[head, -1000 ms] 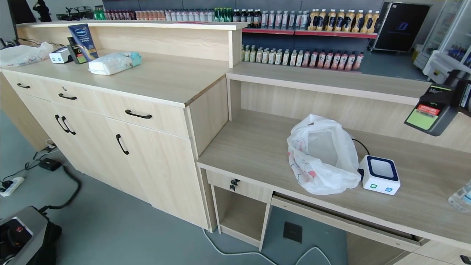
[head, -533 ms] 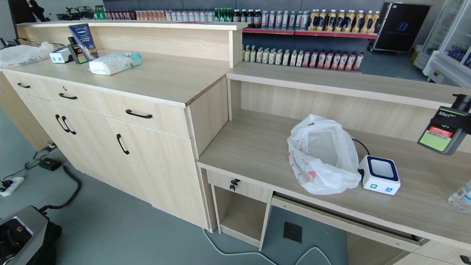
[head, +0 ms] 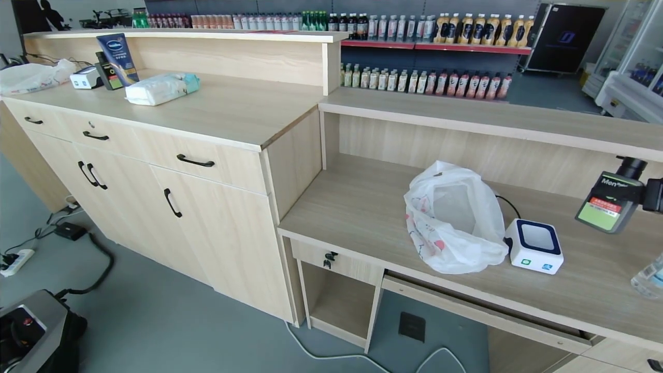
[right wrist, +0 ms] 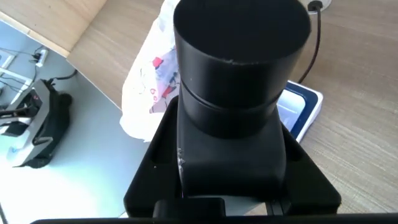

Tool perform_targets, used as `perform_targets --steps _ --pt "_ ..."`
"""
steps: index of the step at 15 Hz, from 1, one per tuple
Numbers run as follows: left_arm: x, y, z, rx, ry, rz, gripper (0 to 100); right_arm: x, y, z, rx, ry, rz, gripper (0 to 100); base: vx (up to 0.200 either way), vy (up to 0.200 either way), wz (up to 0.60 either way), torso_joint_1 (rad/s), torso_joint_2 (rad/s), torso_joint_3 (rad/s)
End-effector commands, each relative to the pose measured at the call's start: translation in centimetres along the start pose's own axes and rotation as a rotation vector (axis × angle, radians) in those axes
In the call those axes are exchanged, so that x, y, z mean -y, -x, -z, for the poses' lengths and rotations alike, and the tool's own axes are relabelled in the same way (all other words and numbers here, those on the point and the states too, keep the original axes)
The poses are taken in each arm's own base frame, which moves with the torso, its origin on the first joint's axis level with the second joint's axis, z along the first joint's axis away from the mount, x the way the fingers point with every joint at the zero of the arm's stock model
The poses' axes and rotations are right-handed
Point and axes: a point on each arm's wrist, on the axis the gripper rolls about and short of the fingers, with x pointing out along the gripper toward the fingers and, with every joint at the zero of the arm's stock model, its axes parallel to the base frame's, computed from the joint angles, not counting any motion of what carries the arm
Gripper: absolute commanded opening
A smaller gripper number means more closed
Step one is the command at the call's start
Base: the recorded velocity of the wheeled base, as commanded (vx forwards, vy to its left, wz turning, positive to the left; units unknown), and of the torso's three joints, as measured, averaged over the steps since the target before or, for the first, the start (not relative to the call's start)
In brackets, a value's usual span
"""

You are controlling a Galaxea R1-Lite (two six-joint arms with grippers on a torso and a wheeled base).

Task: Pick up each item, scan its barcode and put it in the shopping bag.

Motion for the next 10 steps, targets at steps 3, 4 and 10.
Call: perform_targets --steps 3,4,10 --pt "0.0 0.0 0.0 0.0 0.0 -0.001 100 1.0 -1.0 1.1 -0.006 -0.038 -0.069 0 0.0 0.0 0.0 0.0 0.0 0.0" --pt "0.0 0.0 0.0 0.0 0.0 -0.001 100 1.2 -1.3 1.3 -0.011 -0.042 -0.071 0 0.0 0.0 0.0 0.0 0.0 0.0" --pt "0.0 0.0 0.0 0.0 0.0 -0.001 100 2.5 -2.7 2.3 -0.031 -0.057 -0.077 0 0.0 0.0 0.0 0.0 0.0 0.0"
